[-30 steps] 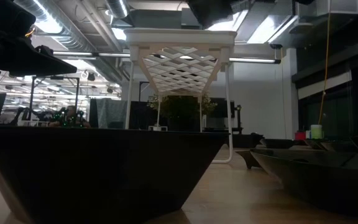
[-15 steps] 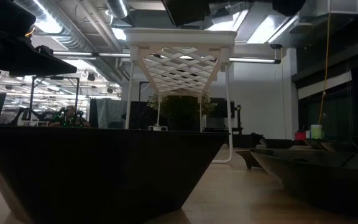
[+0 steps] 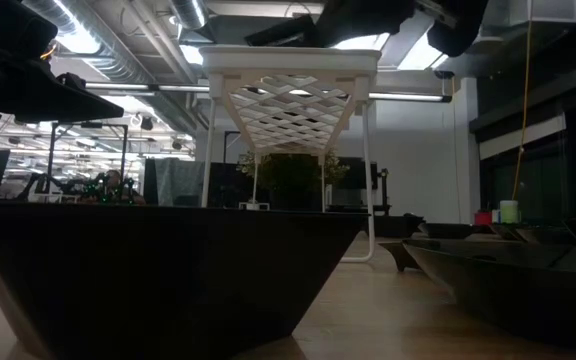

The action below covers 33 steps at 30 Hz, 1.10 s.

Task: Pick & Place Mini shaped plates
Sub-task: Put the square plate on the shelf

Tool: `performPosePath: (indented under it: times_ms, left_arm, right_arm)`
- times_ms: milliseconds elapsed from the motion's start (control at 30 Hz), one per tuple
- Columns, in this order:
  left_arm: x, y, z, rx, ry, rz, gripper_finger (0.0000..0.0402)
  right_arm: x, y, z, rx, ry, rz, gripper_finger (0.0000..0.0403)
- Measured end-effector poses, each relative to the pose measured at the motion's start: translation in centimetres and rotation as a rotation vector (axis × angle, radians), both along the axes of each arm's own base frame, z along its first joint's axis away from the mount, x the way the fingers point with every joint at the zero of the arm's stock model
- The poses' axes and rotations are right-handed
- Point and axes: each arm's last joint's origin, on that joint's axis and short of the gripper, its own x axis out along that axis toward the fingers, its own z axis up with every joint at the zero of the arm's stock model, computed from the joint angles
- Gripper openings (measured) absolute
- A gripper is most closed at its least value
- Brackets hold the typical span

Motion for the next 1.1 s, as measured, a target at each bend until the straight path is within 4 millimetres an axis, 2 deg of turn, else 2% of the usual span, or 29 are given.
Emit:
performPosePath:
  times_ms: [767,1100]
  left_arm:
    - [0.0,0.0,0.0,0.0,0.0,0.0,0.0143]
    - [0.0,0.0,-0.01,0.0,0.0,0.0,0.0143]
  right_arm:
    - [0.29,0.22,-0.7,0.045,0.024,-0.03,0.0006]
    - [0.28,0.21,-0.73,0.045,0.027,-0.03,0.0048]
